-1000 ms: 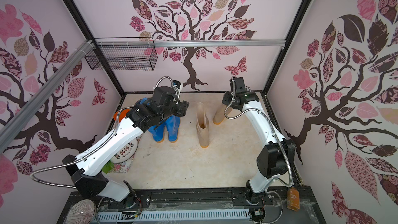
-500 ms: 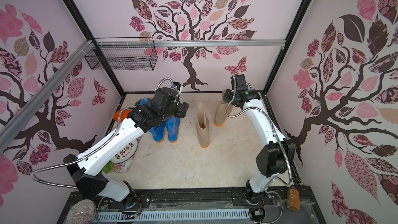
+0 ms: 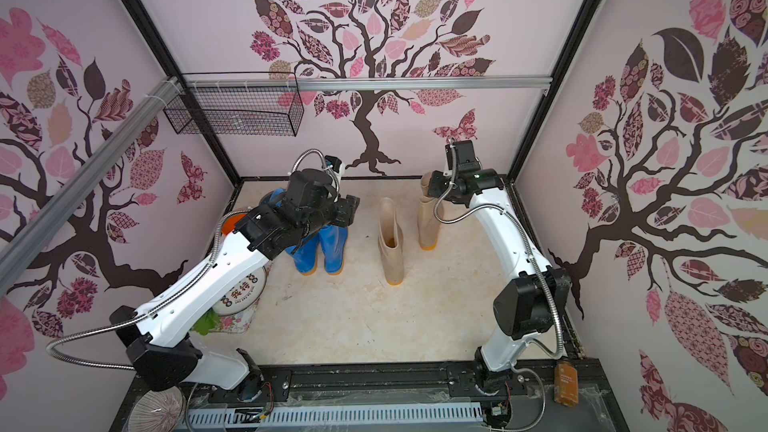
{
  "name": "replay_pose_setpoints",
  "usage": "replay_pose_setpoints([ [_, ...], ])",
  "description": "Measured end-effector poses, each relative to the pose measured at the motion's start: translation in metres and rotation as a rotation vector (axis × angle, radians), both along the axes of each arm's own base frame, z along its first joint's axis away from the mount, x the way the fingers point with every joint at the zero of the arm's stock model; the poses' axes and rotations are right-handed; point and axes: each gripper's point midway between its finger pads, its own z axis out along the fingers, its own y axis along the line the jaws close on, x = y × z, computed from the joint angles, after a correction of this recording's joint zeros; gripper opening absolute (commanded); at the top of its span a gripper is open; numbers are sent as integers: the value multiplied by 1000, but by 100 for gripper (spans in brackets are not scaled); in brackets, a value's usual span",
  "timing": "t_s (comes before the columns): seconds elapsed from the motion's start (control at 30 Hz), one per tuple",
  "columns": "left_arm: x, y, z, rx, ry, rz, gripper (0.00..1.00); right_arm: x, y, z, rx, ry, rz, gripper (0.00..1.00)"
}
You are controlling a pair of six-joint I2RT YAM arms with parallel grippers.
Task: Match and arrange rain boots in pairs
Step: Pick up the rain boot at the center of the board, then adjust a pair of rain boots at the center of the board.
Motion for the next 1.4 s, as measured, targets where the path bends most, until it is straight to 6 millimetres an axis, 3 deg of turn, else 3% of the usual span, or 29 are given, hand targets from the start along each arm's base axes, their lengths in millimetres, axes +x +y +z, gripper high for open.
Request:
replay_pose_setpoints([
  [0.23,0,3,3,1,-8,10,62,-14,5,5,2,-3,59,0],
  [0.57,-1,1,0,-6,0,6,63,-42,12,30,66,-27,112,0],
  [1.2,-2,-6,-4,-47,17,-14,62,-86,16,16,189,59,88,0],
  [1.4,-2,-7,-4,-49,20,-18,62,-91,18,19,229,63,70,0],
])
